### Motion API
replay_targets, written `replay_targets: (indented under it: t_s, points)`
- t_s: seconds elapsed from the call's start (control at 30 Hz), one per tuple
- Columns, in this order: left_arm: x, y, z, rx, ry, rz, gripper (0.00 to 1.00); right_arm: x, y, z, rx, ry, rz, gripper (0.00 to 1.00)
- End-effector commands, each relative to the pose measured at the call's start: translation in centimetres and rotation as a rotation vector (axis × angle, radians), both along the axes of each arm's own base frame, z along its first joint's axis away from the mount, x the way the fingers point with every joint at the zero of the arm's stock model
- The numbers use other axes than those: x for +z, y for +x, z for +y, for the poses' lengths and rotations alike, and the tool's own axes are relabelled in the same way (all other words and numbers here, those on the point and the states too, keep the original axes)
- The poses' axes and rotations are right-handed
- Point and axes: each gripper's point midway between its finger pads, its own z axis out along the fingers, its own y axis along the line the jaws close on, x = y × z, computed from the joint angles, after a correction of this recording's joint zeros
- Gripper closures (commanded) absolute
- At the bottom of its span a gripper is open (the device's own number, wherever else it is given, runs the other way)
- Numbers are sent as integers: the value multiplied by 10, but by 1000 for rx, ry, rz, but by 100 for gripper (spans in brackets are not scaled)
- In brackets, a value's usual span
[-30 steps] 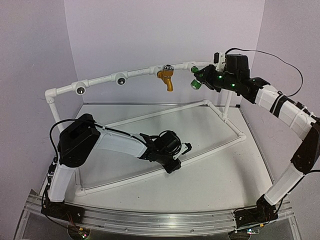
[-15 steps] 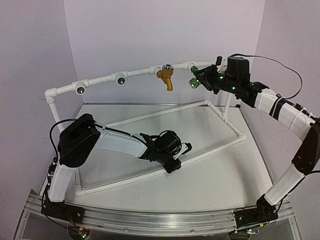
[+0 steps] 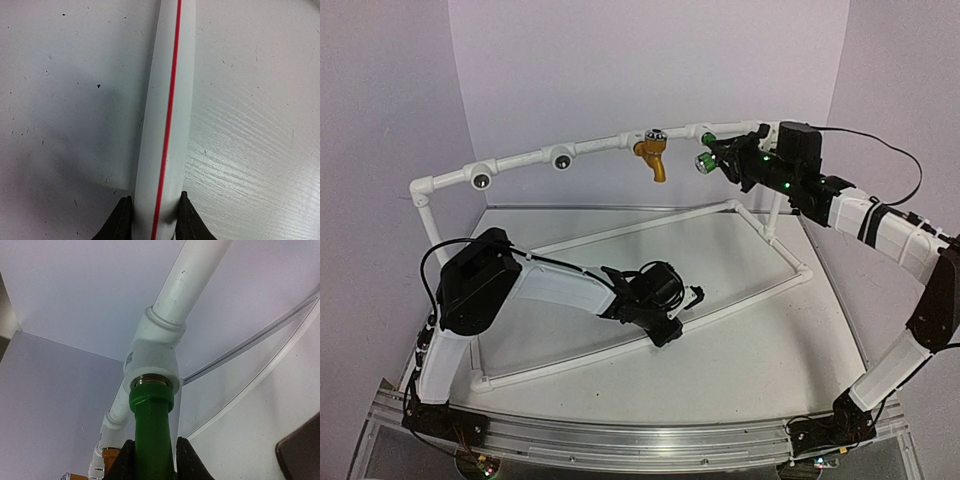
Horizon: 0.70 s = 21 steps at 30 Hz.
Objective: Install the water faucets
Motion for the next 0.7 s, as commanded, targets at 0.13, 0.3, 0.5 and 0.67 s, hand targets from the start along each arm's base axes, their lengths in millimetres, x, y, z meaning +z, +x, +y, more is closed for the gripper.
replay_targets:
  t_s: [0.13, 0.3, 0.5, 0.67]
  points:
    - [-48, -67, -3, -71, 87, 182, 100, -16, 42, -47, -239, 283, 80, 100]
    - [-48, -68, -5, -76, 86, 184, 100, -1, 37, -46, -230, 329, 47, 100]
    - [-49, -68, -4, -75, 90, 182, 100, 3, 28, -49, -239, 258, 18, 94]
    - [-49, -68, -5, -76, 92, 181, 100, 7, 21, -49, -238, 204, -21, 82]
